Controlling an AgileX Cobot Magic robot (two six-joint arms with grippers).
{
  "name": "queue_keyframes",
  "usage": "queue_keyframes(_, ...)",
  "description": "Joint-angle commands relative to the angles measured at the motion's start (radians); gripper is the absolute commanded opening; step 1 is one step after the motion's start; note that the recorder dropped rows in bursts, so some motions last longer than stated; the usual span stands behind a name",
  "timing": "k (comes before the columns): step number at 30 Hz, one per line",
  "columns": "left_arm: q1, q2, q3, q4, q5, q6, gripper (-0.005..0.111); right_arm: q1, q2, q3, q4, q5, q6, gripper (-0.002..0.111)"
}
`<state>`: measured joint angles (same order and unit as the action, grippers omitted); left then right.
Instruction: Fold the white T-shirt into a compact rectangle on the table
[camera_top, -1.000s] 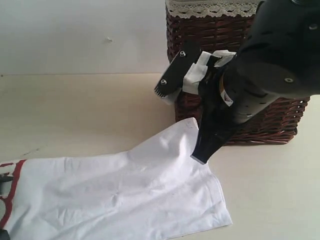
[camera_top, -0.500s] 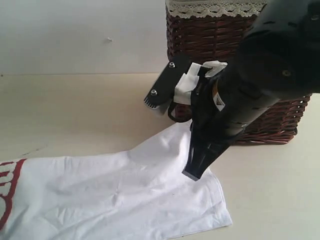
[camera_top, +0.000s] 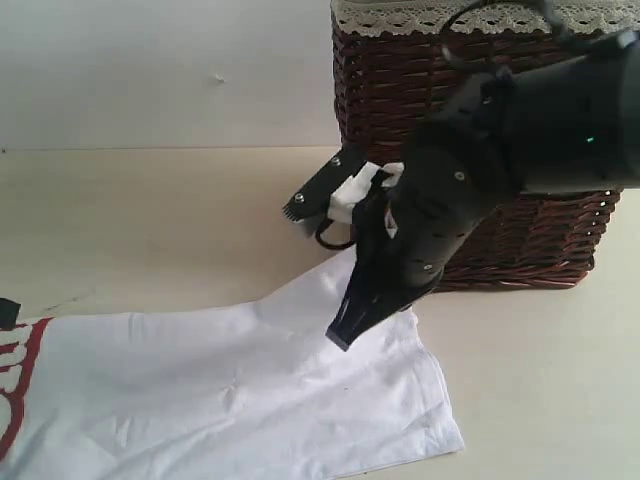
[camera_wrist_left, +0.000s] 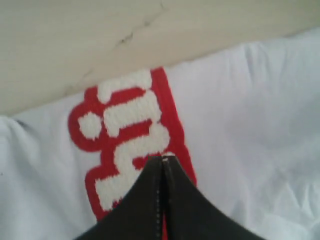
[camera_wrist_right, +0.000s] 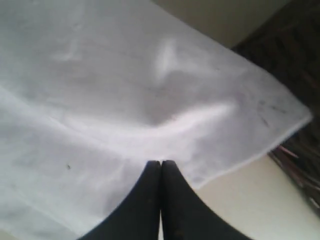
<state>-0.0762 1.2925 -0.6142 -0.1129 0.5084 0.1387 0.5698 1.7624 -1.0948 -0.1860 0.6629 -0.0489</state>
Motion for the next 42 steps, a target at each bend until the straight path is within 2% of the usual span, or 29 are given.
queue_keyframes(1, -0.003, -0.005, -0.003, -0.015, -0.125, -0.001, 0.000, -0.005, 0.129, -0.006, 0.025, -0.009, -0.036, 0.000)
queue_keyframes(5, -0.003, -0.005, -0.007, -0.036, -0.147, -0.001, 0.000, -0.005, 0.214, 0.009, 0.036, 0.034, -0.034, 0.000)
queue_keyframes(13, -0.003, -0.007, -0.017, -0.072, -0.104, -0.003, 0.000, 0.001, 0.204, 0.176, 0.094, 0.070, -0.025, 0.000)
queue_keyframes(20, -0.003, -0.024, -0.017, -0.082, -0.079, -0.003, 0.000, 0.097, 0.096, 0.255, 0.106, 0.116, -0.021, 0.000)
queue_keyframes(27, -0.003, -0.037, -0.017, -0.089, -0.055, -0.003, 0.000, 0.128, -0.020, 0.261, 0.096, 0.171, 0.026, 0.000)
queue_keyframes(32, -0.003, -0.042, -0.017, -0.089, -0.040, -0.003, 0.000, 0.128, -0.097, 0.261, -0.009, 0.068, 0.122, 0.000)
queue_keyframes(36, -0.003, -0.038, -0.017, -0.083, -0.010, 0.004, 0.000, 0.124, -0.090, 0.261, -0.257, -0.021, 0.400, 0.000)
queue_keyframes(38, -0.003, -0.026, -0.017, -0.083, 0.005, 0.011, 0.000, 0.102, -0.064, 0.261, -0.313, -0.041, 0.489, 0.000)
queue_keyframes(42, -0.003, 0.019, -0.017, -0.083, 0.012, 0.011, 0.000, 0.049, 0.028, 0.261, -0.317, -0.047, 0.496, 0.000)
